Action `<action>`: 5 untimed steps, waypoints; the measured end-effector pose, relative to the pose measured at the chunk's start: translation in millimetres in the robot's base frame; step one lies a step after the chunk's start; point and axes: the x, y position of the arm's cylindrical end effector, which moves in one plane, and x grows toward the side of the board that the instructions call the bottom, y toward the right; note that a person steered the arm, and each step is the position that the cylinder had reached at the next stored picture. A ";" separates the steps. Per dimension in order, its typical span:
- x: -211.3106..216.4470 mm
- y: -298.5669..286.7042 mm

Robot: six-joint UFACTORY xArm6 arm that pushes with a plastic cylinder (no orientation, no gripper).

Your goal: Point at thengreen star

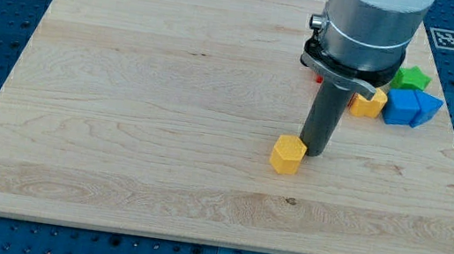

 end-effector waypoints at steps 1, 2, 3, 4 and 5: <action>0.0 48.3; 0.0 110.1; -5.2 163.0; -45.1 181.6; -89.0 182.5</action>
